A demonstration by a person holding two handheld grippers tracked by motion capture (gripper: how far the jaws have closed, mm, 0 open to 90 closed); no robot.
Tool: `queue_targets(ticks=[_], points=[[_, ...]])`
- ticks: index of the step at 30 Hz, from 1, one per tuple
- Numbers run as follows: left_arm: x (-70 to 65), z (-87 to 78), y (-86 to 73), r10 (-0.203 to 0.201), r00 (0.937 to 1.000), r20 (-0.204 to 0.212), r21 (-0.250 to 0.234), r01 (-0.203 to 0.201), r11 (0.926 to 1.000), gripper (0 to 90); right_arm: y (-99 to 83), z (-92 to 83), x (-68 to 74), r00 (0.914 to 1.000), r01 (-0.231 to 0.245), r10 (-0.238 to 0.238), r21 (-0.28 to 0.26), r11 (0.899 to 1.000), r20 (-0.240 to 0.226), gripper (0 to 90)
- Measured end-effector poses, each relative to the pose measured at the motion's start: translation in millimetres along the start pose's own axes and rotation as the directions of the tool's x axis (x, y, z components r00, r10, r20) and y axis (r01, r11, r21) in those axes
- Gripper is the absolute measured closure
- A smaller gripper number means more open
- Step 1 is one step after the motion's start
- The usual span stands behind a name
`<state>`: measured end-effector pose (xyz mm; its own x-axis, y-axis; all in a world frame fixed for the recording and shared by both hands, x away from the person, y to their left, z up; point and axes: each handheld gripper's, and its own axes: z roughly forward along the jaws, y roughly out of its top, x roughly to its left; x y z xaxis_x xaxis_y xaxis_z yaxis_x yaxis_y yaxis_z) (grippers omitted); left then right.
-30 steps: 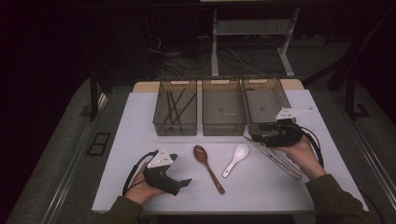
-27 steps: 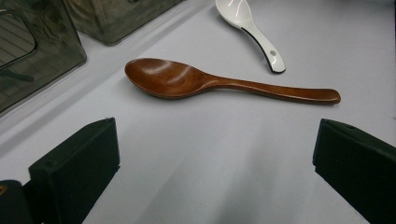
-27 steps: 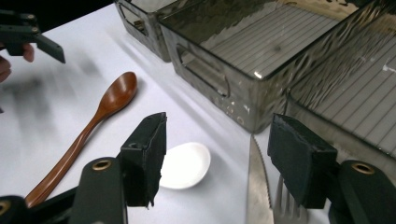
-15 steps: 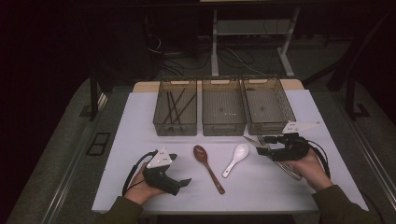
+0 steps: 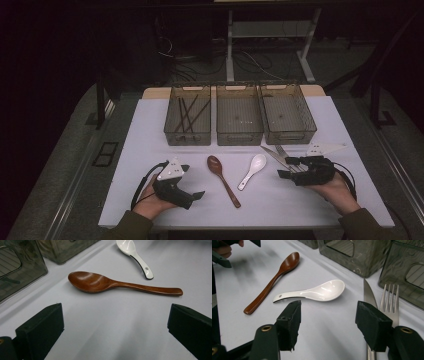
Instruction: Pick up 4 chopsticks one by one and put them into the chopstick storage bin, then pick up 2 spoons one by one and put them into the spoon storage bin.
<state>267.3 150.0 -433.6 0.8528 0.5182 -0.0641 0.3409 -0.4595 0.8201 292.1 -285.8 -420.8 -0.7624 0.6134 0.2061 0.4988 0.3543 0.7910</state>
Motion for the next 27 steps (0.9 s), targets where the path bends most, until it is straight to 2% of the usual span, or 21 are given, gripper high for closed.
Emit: queue_targets(ticks=[10, 21, 27], points=[[-1.1, -1.0, -0.3, 0.004, 1.0000, -0.004, 0.004, -0.004, 1.0000, 0.0, 1.1, 8.9, -1.8, 1.0000, 0.000, 0.001, 0.003, 1.000, -0.008, 36.8], [-0.4, -0.9, -1.1, -0.001, 1.0000, -0.003, 0.002, 0.001, 1.0000, 0.0, 12.0, 25.9, -3.0, 0.9997, 0.016, -0.016, 0.019, 1.000, -0.018, 37.2], [-1.0, -0.8, -1.1, -0.002, 1.0000, -0.003, 0.004, 0.002, 1.0000, 0.0, 19.3, 33.7, -3.2, 0.9997, 0.023, -0.023, 0.029, 0.999, -0.011, 44.3]])
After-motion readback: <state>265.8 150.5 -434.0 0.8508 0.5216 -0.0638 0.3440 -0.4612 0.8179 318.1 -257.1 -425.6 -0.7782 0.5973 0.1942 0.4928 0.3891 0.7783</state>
